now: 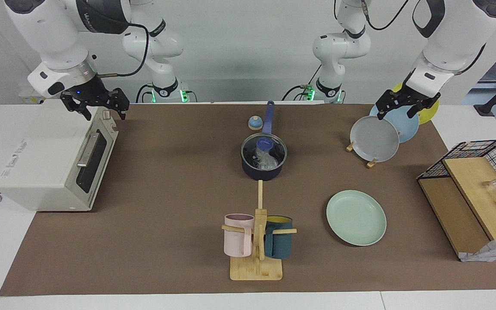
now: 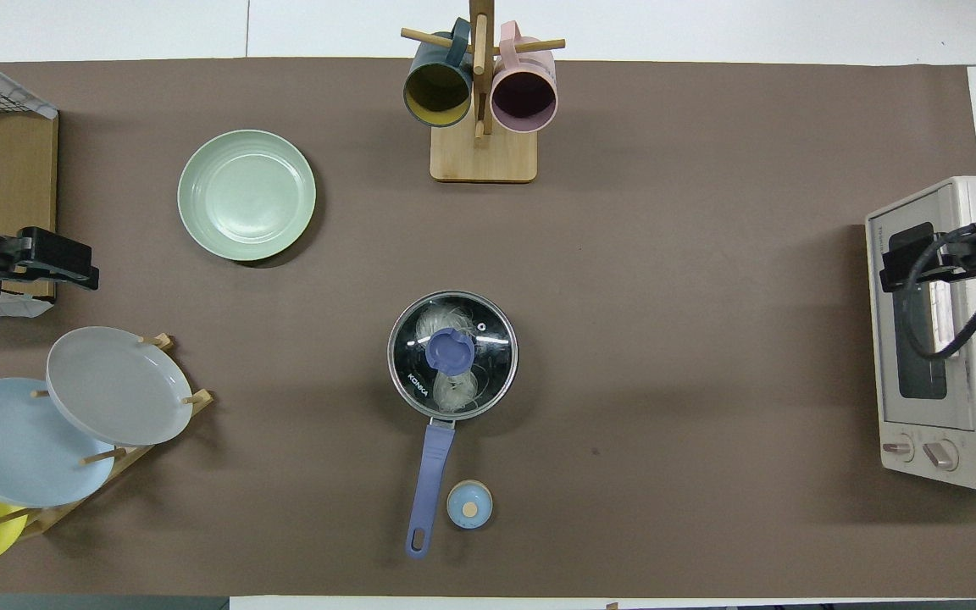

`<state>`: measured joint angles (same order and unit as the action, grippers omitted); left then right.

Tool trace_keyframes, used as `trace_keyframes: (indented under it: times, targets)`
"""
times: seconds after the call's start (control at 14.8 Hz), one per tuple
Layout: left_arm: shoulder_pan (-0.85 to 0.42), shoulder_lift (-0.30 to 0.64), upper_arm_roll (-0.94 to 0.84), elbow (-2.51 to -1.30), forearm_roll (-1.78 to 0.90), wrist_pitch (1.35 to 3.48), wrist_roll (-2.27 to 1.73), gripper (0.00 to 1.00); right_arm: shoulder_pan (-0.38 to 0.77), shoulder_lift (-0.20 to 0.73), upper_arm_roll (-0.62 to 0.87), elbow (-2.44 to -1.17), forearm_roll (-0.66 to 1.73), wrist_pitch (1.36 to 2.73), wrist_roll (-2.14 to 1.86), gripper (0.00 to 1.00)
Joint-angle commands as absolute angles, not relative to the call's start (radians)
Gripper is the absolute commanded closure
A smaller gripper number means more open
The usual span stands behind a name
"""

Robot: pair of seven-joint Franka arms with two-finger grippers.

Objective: Transfer vermicelli from pot to plate

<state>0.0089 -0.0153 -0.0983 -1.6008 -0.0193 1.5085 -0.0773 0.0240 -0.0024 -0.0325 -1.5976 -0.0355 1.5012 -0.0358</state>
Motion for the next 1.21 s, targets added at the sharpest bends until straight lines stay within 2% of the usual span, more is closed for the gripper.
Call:
trace_keyframes:
  times: [0.0, 0.27, 0.47, 0.61, 0.81, 1.01, 1.15]
  targets:
    - [0.020, -0.028, -0.107, -1.600, 0.005, 1.489, -0.083, 0.00, 0.018, 0.006, -0.028, -1.582, -0.018, 1.488, -0.046, 0.00]
    - [0.020, -0.028, -0.107, -1.601, 0.003, 1.489, -0.081, 0.00, 0.020, 0.012, -0.003, -1.575, -0.018, 1.489, -0.038, 0.00]
    - [0.020, -0.028, -0.107, -1.601, 0.003, 1.489, -0.081, 0.00, 0.021, 0.014, 0.142, -1.585, -0.015, 1.531, 0.114, 0.00]
    - [0.020, -0.028, -0.107, -1.600, 0.003, 1.489, -0.081, 0.00, 0.020, 0.066, 0.250, -1.575, -0.018, 1.584, 0.243, 0.00]
    - [0.020, -0.028, -0.107, -1.600, 0.003, 1.489, -0.083, 0.00, 0.023, 0.196, 0.429, -1.516, -0.040, 1.647, 0.513, 0.00]
    - [0.020, -0.028, -0.107, -1.600, 0.003, 1.489, -0.081, 0.00, 0.150, 0.250, 0.486, -1.516, -0.118, 1.725, 0.720, 0.00]
    - [0.020, -0.028, -0.107, -1.600, 0.003, 1.489, -0.081, 0.00, 0.213, 0.275, 0.486, -1.557, -0.120, 1.833, 0.891, 0.00]
